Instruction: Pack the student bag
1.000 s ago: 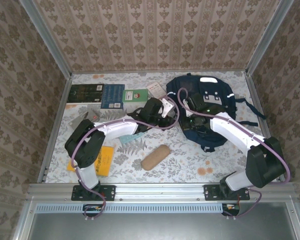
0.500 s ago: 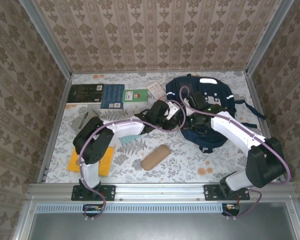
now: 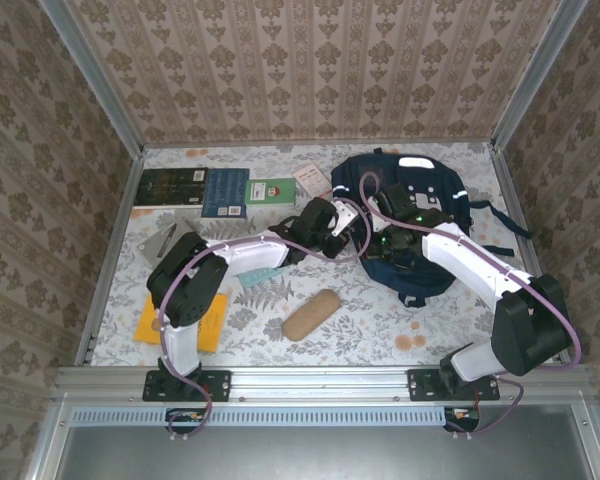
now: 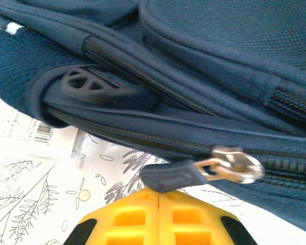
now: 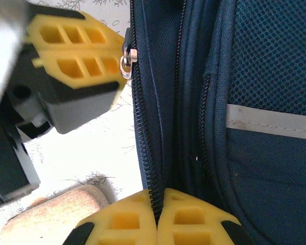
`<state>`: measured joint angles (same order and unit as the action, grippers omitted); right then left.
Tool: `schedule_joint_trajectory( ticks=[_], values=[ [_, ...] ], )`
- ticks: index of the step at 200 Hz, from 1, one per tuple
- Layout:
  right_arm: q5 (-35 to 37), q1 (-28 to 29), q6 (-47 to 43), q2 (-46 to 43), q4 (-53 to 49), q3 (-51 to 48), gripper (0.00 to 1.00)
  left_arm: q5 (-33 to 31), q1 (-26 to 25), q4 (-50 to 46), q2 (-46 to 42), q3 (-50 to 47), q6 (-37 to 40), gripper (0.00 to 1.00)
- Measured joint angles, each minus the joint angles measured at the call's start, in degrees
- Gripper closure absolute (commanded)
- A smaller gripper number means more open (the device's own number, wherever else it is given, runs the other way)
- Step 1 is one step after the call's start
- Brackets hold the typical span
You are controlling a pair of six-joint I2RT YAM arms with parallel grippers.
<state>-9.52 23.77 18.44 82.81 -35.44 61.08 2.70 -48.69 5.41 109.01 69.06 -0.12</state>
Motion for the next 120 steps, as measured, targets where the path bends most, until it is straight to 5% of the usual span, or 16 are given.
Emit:
schedule_joint_trajectory(
  ticks=[44, 55, 67, 120],
  values=[
    [0.0, -0.1, 0.0, -0.2, 0.0, -1.4, 1.00, 4.0, 6.2, -0.2, 0.0, 1.3, -3.6, 1.00],
    [0.0, -0.1, 0.0, -0.2, 0.0, -1.6, 1.00, 4.6, 6.6, -0.1, 0.0, 1.4, -4.0, 0.76],
    [0.0, -0.2, 0.0, -0.2, 0.0, -1.6, 1.00, 4.9, 6.3, 0.4, 0.0, 0.9, -4.0, 0.61],
    [-0.5, -0.4, 0.3, -0.3, 0.0, -1.6, 1.00, 1.9, 0.0, 3.6, -2.7, -5.6, -2.6, 0.52]
  ],
)
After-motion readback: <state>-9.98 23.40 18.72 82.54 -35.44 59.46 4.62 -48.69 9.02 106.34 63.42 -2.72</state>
